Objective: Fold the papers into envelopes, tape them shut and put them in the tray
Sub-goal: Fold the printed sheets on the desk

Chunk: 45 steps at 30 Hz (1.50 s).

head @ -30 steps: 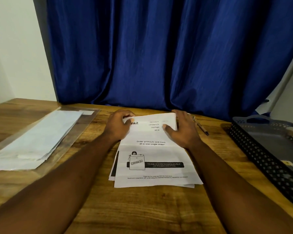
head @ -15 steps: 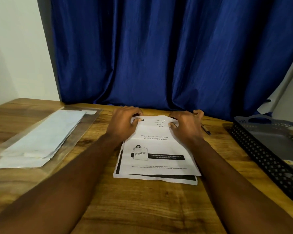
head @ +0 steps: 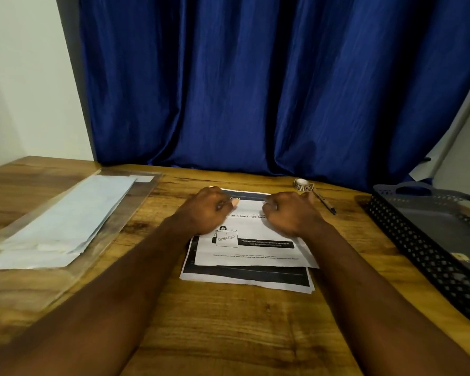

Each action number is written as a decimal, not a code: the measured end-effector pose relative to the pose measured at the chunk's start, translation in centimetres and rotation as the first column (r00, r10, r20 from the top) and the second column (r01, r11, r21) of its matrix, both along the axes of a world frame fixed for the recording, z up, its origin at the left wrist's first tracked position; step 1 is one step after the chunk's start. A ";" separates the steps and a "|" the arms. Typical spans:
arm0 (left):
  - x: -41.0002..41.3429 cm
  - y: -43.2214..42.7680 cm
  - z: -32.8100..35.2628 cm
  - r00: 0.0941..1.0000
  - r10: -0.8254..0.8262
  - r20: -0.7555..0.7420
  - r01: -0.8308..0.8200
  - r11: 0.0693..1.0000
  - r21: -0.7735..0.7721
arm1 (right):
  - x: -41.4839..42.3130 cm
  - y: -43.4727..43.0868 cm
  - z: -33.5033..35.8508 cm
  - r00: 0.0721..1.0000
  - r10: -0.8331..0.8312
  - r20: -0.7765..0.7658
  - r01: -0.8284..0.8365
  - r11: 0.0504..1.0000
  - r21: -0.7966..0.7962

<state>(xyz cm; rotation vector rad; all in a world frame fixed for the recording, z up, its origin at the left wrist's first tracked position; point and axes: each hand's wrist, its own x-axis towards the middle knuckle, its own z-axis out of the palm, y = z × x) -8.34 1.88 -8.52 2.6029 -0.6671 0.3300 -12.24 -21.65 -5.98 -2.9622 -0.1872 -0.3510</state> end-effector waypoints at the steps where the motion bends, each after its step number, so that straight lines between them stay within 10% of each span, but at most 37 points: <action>1: 0.0 0.0 0.0 1.000 0.004 -0.003 -0.004 1.000 -0.003 | 0.0 0.5 0.0 1.000 0.025 -0.005 -0.025 0.999 0.026; 7: -0.8 -0.2 0.1 0.998 0.065 0.000 -0.065 0.996 0.058 | 0.1 4.7 -1.3 0.951 0.204 -0.233 -0.208 0.978 0.010; 20: -0.4 -0.4 -0.2 0.996 0.077 -0.049 -0.075 0.997 0.030 | 2.3 -1.2 -2.0 0.926 -0.115 -0.361 0.111 0.993 -0.030; 31: -0.4 -0.6 0.0 0.998 0.064 -0.024 -0.063 0.997 0.052 | 1.2 -1.7 -1.9 0.976 0.003 -0.219 0.006 0.999 0.040; 45: -0.3 -0.8 0.8 0.952 0.026 0.305 0.073 0.949 -0.307 | 0.2 0.0 -0.5 0.975 0.083 0.205 -0.102 0.991 0.083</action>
